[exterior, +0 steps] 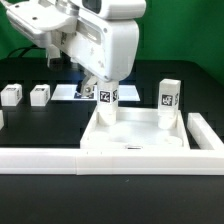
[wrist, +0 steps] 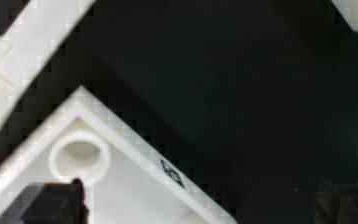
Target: Assemble square table
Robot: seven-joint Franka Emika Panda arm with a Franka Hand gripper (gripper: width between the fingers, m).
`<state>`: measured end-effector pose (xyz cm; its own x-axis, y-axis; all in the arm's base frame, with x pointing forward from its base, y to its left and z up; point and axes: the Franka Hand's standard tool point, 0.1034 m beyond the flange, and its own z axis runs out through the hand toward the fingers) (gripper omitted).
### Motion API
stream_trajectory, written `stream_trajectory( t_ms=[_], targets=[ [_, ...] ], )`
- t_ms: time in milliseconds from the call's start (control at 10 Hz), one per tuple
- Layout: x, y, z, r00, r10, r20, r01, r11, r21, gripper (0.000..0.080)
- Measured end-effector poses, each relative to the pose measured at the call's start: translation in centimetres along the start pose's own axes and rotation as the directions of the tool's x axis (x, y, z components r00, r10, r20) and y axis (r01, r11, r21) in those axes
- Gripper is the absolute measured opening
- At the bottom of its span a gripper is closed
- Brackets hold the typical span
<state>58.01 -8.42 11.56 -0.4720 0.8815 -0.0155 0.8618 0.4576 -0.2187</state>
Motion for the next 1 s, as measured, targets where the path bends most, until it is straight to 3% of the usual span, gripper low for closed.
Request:
stream_trajectory(
  t_ms=[100,200,300,400,500,700,800,900,1000],
  targets=[
    [-0.9,-2.0,0.1,0.982,0.186,-0.025,-0.186,0.983,-0.003,0.0649],
    [-0.8,-3.5,0.5,0.943,0.333,-0.026,-0.333,0.943,0.011,0.0649],
    [-0.2,-4.2,1.0,0.881,0.472,-0.022,-0.471,0.881,0.040,0.0649],
    [0.3,-5.0,1.6,0.843,0.538,-0.015,-0.534,0.840,0.099,0.0649],
    [0.1,-4.6,1.5,0.808,0.589,-0.011,-0.586,0.806,0.086,0.0649],
    [0.2,-4.5,1.5,0.735,0.678,-0.001,-0.675,0.732,0.087,0.0649],
    [0.0,-4.6,1.6,0.656,0.754,-0.003,-0.752,0.654,0.078,0.0649],
    [-1.2,-5.8,2.4,0.480,0.875,-0.060,-0.876,0.482,0.023,0.0649],
    [-2.1,-8.9,3.7,0.400,0.915,-0.059,-0.916,0.402,0.024,0.0649]
  ],
)
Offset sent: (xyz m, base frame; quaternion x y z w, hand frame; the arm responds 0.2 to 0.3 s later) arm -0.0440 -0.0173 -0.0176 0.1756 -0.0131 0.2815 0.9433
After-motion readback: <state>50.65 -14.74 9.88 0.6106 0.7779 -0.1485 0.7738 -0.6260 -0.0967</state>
